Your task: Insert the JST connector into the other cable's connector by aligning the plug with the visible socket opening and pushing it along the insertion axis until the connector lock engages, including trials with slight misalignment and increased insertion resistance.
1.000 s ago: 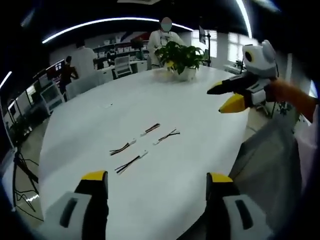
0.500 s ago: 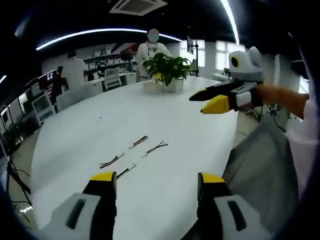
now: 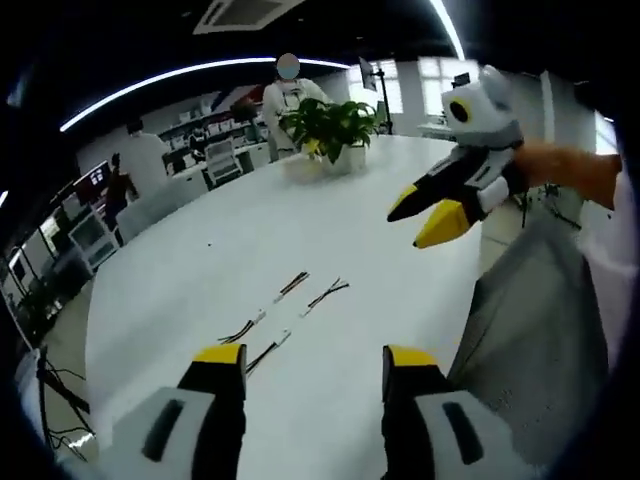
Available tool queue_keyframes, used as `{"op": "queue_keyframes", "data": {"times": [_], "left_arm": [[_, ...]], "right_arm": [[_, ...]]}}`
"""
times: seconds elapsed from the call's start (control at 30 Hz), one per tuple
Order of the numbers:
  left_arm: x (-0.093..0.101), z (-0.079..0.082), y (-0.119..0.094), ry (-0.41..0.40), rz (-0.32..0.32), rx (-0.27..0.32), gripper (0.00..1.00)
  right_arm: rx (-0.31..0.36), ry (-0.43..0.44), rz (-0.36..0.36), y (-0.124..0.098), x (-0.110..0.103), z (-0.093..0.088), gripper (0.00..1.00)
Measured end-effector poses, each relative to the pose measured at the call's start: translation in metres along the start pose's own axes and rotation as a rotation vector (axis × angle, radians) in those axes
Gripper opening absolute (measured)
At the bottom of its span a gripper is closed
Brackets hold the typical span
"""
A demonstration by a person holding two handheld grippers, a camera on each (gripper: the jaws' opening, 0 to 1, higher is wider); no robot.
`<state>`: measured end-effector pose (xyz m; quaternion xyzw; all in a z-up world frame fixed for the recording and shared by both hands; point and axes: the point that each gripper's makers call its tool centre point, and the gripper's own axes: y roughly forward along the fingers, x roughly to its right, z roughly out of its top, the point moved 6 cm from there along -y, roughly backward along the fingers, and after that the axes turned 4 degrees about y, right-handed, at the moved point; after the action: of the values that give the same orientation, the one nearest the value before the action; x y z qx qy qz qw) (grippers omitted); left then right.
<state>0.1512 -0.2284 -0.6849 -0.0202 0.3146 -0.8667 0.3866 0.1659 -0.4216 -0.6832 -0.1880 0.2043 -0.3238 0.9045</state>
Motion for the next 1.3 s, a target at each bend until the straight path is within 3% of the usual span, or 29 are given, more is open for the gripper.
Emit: {"op": "queue_keyframes", "data": {"times": [0.2, 0.4, 0.6, 0.7, 1.03, 1.3], "left_arm": [[-0.001, 0.002, 0.003, -0.037, -0.012, 0.011, 0.45], [-0.003, 0.005, 0.005, -0.082, -0.028, 0.034, 0.44], [-0.009, 0.005, 0.007, -0.067, -0.033, 0.026, 0.42], [-0.01, 0.006, 0.008, 0.019, -0.055, 0.009, 0.32], [-0.018, 0.017, 0.01, 0.03, -0.02, 0.036, 0.38], [-0.028, 0.022, 0.011, -0.023, -0.013, 0.075, 0.4]], "right_arm": [[-0.014, -0.012, 0.008, 0.003, 0.003, 0.004, 0.36], [0.023, 0.007, 0.034, -0.001, 0.008, 0.007, 0.3], [0.016, -0.014, 0.004, -0.005, 0.018, 0.006, 0.3], [0.031, -0.042, -0.005, -0.007, 0.024, 0.01, 0.29], [0.052, -0.012, 0.018, -0.009, 0.035, 0.022, 0.27], [0.018, -0.064, 0.029, -0.001, 0.035, 0.023, 0.31]]}}
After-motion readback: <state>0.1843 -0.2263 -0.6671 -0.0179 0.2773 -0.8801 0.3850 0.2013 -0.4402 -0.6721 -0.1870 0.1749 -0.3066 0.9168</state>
